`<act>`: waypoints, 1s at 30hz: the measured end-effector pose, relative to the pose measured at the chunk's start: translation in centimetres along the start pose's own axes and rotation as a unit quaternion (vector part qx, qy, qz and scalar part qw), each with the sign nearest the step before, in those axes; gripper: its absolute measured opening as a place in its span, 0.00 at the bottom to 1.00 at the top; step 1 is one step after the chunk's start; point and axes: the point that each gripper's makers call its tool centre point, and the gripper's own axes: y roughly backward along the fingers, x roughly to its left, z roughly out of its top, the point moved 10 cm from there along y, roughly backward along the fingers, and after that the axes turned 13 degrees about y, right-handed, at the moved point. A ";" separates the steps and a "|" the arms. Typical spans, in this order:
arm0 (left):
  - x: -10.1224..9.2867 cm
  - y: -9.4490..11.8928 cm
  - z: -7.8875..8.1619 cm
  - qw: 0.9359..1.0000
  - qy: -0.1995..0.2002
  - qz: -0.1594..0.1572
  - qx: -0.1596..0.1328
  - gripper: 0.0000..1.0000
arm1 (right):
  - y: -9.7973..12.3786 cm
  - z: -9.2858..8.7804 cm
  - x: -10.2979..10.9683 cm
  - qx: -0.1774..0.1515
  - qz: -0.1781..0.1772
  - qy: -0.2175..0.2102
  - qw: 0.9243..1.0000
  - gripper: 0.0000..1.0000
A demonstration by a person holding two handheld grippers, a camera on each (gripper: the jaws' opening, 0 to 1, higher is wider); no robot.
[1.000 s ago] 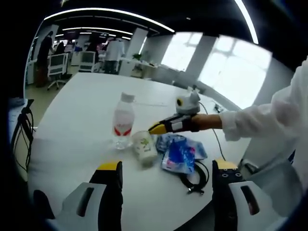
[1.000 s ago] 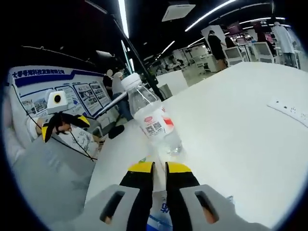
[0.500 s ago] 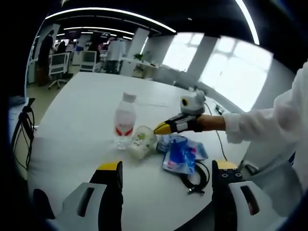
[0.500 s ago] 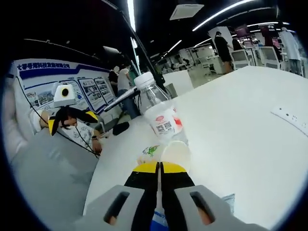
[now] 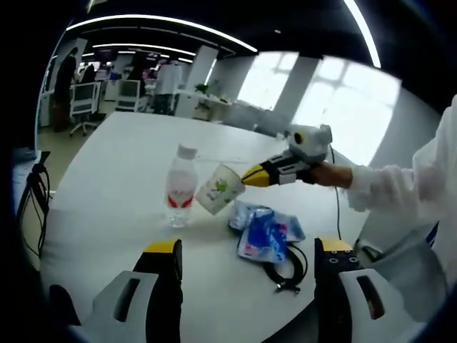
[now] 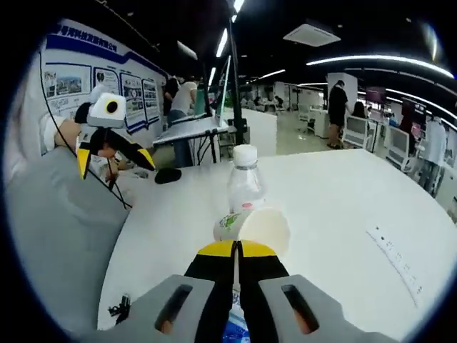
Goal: Arrange the tabletop items into an orderly group along one side of the table until the central work area is clear of visible clutter.
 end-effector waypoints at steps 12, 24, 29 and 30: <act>-0.2 0.2 0.2 1.000 -0.002 -0.001 -0.006 0.73 | 0.0 0.2 -0.6 0.084 0.005 0.095 0.992 0.00; -0.2 0.3 0.6 1.000 -0.005 -0.004 -0.015 0.73 | -0.8 1.5 -1.9 0.149 0.025 0.207 0.967 0.00; -0.2 0.4 0.7 1.000 -0.003 -0.004 -0.017 0.73 | -2.4 2.1 -1.7 0.151 0.042 0.235 0.959 0.00; -0.3 0.5 0.7 1.000 -0.003 -0.004 -0.017 0.73 | -2.7 2.0 -1.7 0.158 0.048 0.241 0.956 0.00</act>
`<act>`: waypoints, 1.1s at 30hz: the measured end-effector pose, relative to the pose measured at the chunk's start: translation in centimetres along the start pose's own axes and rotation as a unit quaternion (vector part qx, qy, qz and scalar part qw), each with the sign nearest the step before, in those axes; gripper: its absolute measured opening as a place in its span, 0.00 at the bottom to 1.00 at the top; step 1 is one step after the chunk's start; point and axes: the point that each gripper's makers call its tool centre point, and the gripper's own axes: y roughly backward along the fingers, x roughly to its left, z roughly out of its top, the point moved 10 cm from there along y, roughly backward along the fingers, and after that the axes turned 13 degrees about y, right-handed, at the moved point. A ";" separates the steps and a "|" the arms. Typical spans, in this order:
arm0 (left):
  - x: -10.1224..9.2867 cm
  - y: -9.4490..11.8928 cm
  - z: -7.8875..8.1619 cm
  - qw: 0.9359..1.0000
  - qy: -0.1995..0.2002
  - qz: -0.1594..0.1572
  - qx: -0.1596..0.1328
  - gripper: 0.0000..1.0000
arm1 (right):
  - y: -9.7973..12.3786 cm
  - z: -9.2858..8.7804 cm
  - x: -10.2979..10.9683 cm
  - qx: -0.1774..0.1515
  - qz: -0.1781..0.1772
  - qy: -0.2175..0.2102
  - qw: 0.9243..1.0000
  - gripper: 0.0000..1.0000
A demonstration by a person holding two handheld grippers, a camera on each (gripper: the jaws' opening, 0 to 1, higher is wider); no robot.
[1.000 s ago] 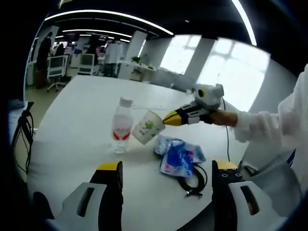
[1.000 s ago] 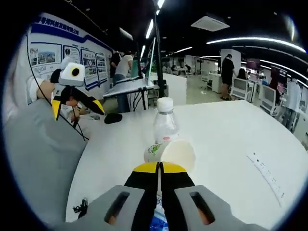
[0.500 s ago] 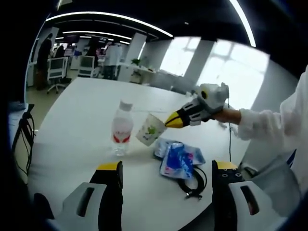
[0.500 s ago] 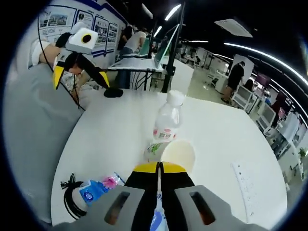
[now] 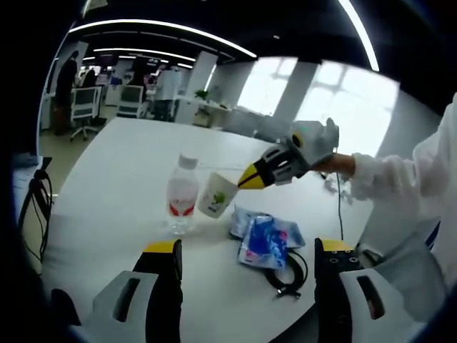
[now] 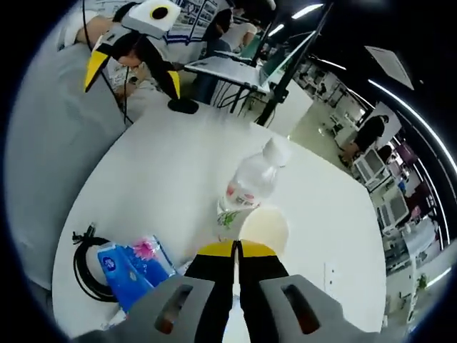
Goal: Arrange the tabletop items into an orderly group along one side of the table until the central work area is clear of visible clutter.
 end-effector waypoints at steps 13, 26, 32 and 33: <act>0.4 0.0 0.4 1.000 0.004 -0.001 -0.010 0.73 | -1.3 -0.1 0.0 0.051 0.037 0.085 0.994 0.00; 0.1 0.1 0.4 1.000 0.005 -0.002 -0.015 0.73 | -3.0 -0.2 1.3 0.093 0.063 0.171 0.979 0.00; 0.0 0.3 0.5 1.000 0.006 -0.002 -0.019 0.73 | -3.4 0.4 1.1 0.095 0.052 0.173 0.979 0.00; 0.0 0.3 0.5 1.000 0.006 -0.003 -0.019 0.73 | -3.5 0.5 1.2 0.099 0.050 0.179 0.978 0.00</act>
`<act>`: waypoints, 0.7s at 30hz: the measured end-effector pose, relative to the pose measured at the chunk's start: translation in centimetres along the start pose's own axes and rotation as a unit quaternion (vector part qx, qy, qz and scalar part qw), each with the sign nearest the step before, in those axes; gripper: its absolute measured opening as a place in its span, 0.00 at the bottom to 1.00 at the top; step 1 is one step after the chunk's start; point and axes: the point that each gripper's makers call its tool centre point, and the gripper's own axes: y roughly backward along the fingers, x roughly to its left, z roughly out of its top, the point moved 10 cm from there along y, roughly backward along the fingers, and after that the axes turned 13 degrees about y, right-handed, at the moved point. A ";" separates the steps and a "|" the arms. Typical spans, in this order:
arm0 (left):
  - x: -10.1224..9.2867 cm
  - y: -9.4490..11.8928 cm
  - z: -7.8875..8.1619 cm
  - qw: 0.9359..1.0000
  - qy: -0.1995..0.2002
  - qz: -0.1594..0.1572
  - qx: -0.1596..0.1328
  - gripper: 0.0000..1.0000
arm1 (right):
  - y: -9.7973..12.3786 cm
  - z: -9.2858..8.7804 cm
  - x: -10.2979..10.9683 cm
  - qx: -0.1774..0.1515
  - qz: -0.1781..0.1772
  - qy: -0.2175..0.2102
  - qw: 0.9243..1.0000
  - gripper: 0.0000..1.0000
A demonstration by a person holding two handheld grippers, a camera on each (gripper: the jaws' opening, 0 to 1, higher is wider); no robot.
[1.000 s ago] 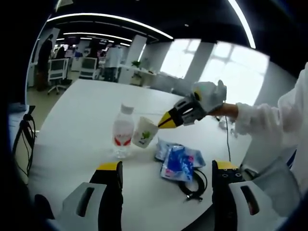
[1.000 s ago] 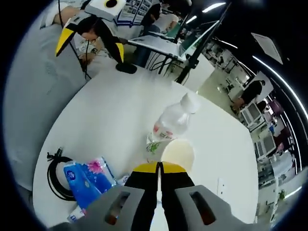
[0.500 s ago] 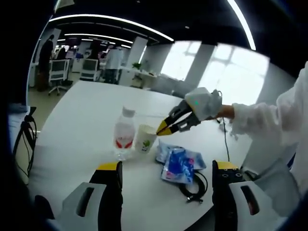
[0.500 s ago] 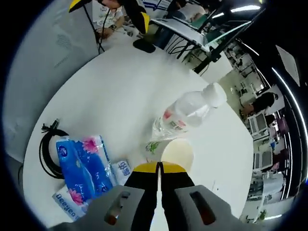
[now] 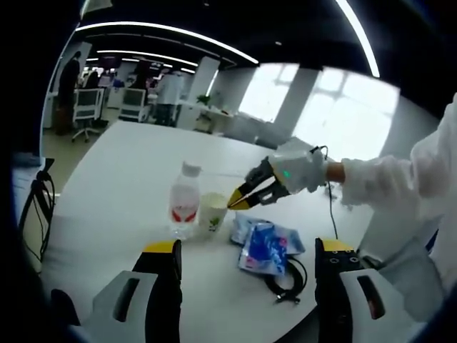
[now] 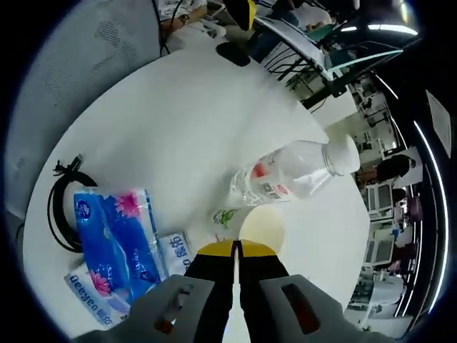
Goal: Arrange the tabletop items into an orderly group along one side of the table until the central work area is clear of visible clutter.
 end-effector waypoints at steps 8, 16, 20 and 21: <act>0.0 0.2 0.1 1.000 0.003 0.001 -0.004 0.73 | -0.7 0.6 0.4 0.003 0.010 0.019 1.000 0.00; 0.0 0.2 0.1 1.000 0.001 0.000 -0.003 0.74 | -0.9 0.8 0.4 -0.001 0.005 0.010 1.000 0.00; -0.1 0.2 0.1 1.000 0.001 -0.001 -0.003 0.74 | -0.9 0.7 0.3 -0.003 0.003 0.003 1.000 0.00; -0.1 0.2 0.1 1.000 0.000 -0.001 -0.003 0.74 | -0.9 0.6 0.3 -0.004 0.003 -0.001 1.000 0.00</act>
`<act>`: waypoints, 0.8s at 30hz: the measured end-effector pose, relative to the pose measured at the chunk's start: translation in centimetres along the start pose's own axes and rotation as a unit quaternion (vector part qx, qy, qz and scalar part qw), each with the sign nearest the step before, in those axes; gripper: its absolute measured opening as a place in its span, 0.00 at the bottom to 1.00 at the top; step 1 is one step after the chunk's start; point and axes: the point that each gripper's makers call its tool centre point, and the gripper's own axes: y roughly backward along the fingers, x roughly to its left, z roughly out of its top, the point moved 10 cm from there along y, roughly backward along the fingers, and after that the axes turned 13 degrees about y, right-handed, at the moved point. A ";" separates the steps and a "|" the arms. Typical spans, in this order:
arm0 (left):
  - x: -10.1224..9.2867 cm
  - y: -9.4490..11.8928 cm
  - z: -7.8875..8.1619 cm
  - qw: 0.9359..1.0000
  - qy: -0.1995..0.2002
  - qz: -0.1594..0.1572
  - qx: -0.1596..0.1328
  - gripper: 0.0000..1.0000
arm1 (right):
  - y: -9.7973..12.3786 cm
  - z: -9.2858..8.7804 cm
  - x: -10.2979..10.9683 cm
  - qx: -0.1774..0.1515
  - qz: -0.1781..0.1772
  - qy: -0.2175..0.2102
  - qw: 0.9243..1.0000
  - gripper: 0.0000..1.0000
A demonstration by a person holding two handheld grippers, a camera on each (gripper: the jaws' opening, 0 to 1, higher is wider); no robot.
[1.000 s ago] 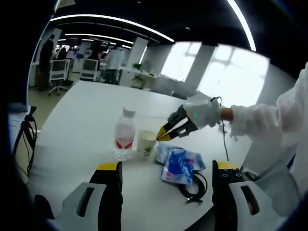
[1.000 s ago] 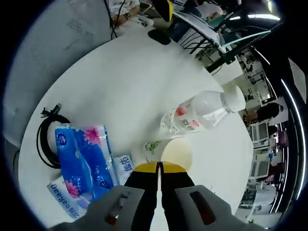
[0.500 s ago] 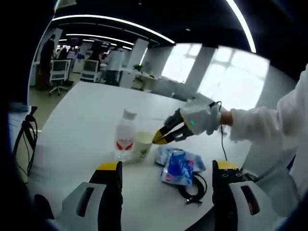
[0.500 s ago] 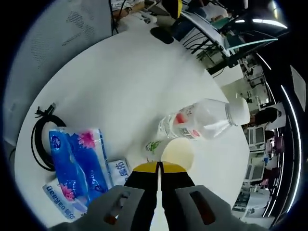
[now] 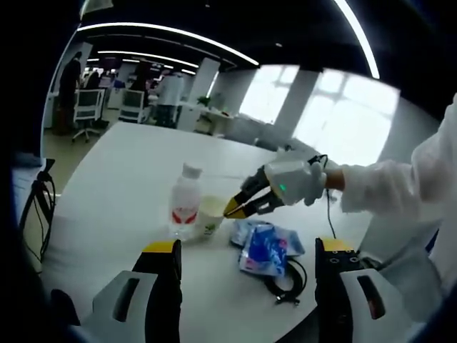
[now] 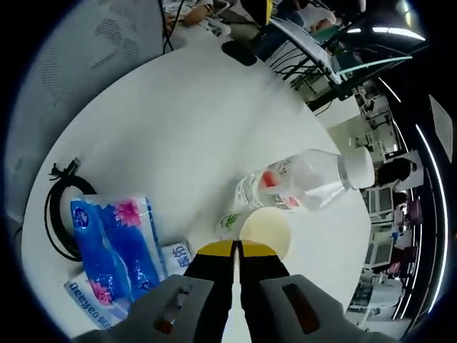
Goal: Arrange the tabletop items into an orderly group along one side of the table until the central work area is clear of visible clutter.
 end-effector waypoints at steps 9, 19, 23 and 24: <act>0.0 -0.1 0.0 1.000 -0.001 -0.003 0.004 0.74 | 0.1 -0.1 -0.3 -0.008 -0.011 -0.005 1.000 0.08; 0.1 -0.2 0.0 1.000 0.009 -0.007 -0.002 0.77 | 0.9 -0.1 0.0 -0.026 -0.029 -0.046 0.998 0.24; 0.3 -0.5 -0.1 1.000 0.010 -0.005 0.001 0.79 | 1.4 -0.1 0.3 -0.026 -0.040 -0.074 0.996 0.28; 0.3 -0.5 -0.1 1.000 0.011 -0.005 0.002 0.80 | 1.5 -0.1 0.3 -0.028 -0.042 -0.080 0.996 0.29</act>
